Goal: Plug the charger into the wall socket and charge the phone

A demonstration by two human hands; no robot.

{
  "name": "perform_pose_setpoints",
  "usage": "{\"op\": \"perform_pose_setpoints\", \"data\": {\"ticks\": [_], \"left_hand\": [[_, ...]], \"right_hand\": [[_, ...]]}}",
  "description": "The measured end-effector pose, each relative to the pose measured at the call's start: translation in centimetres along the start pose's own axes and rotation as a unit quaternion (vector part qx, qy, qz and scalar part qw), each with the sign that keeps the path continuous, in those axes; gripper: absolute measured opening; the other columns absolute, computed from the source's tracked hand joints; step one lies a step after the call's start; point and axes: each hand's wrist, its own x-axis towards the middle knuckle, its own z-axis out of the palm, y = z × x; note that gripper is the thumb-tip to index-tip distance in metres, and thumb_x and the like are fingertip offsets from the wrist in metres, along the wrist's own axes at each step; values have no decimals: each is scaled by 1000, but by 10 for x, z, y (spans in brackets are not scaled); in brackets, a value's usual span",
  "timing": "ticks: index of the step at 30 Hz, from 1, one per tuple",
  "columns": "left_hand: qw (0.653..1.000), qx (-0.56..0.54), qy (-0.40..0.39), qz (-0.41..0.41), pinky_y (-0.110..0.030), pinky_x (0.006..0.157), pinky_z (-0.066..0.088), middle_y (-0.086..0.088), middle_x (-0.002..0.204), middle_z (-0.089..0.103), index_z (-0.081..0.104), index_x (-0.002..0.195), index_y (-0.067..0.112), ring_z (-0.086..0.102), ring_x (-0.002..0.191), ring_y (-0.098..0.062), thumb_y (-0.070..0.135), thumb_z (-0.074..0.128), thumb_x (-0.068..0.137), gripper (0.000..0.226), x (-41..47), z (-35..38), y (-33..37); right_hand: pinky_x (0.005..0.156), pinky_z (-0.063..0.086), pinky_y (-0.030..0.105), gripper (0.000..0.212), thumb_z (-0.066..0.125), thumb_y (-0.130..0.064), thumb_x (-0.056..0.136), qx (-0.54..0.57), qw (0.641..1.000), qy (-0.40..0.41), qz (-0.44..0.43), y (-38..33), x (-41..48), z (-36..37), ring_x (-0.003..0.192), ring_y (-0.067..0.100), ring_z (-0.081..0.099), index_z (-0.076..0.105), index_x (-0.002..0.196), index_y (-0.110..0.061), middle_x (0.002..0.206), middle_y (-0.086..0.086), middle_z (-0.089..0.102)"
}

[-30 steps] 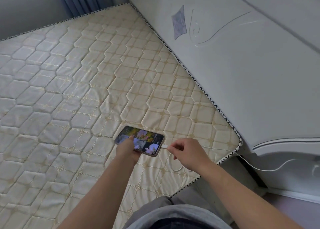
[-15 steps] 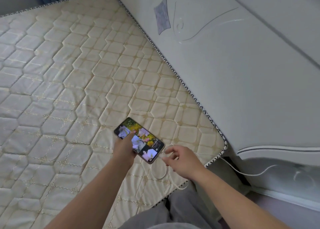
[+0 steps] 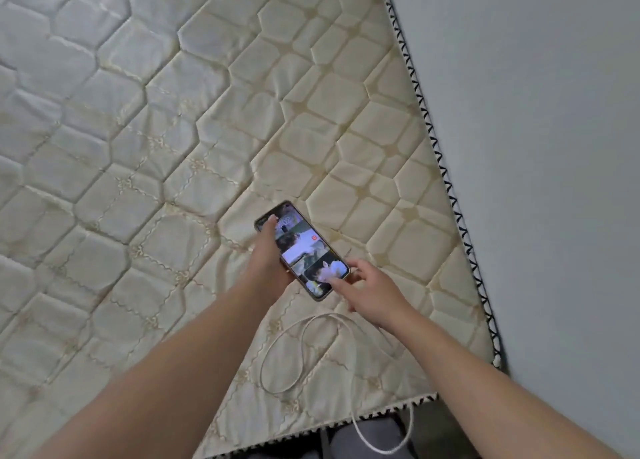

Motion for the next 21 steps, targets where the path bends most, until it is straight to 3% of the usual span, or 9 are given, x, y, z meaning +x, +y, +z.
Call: {"op": "perform_pose_setpoints", "data": {"ticks": [3, 5, 9, 10, 12, 14, 17, 21], "left_hand": [[999, 19, 34, -12, -44, 93, 49, -13, 128, 61, 48, 134, 16, 60, 114, -30, 51, 41, 90, 56, 59, -3, -4], [996, 53, 73, -14, -40, 88, 51, -7, 121, 64, 54, 127, 18, 62, 107, -25, 52, 45, 88, 52, 90, -6, -3], [985, 131, 108, 16, -23, 59, 54, 1, 88, 72, 58, 109, 21, 68, 74, -13, 50, 47, 88, 37, 124, -10, 2], [981, 157, 114, 31, -24, 60, 56, 0, 87, 71, 57, 107, 20, 68, 75, -14, 49, 46, 89, 36, 129, -13, 2], [960, 234, 136, 75, -36, 79, 56, -7, 99, 65, 56, 105, 17, 65, 90, -23, 47, 46, 89, 35, 136, -21, -1], [915, 335, 168, 149, -35, 83, 48, -8, 106, 58, 54, 107, 15, 59, 95, -25, 43, 50, 87, 35, 134, -33, -6], [781, 546, 199, 229, -35, 93, 43, -8, 126, 46, 39, 135, 13, 53, 109, -25, 37, 52, 85, 57, 123, -54, -9], [639, 708, 180, 242, -42, 93, 45, -7, 138, 39, 42, 131, 20, 43, 122, -31, 37, 54, 82, 53, 111, -83, -11]], "right_hand": [[69, 47, 27, 37, 65, -53, 69, -36, 999, -3, -2, 23, 53, 6, 78, 12, 61, 55, 100, -34, 81, -16, 62], [66, 40, 21, 27, 65, -44, 75, -51, 999, 2, -4, 33, 81, 15, 78, 6, 58, 53, 97, -32, 80, -19, 59], [88, 50, 35, 40, 67, -37, 76, -20, 1000, 2, 2, 44, 108, 32, 97, 18, 63, 54, 110, -21, 105, -2, 67], [90, 50, 38, 41, 66, -36, 76, -25, 1000, 8, 2, 44, 110, 34, 98, 20, 63, 54, 112, -21, 107, 1, 67], [93, 48, 41, 41, 65, -32, 77, -69, 997, 39, -6, 45, 112, 39, 101, 25, 59, 54, 114, -17, 113, 5, 60], [99, 43, 38, 43, 65, -27, 78, -112, 990, 82, -22, 47, 112, 39, 107, 27, 54, 54, 117, -13, 117, 8, 50], [96, 36, 28, 47, 66, -26, 76, -172, 977, 124, -38, 47, 116, 32, 109, 26, 51, 55, 119, -10, 118, 9, 46], [95, 39, 32, 42, 66, -26, 77, -238, 962, 124, -58, 48, 126, 20, 108, 29, 52, 58, 114, -8, 116, 11, 47]]}}
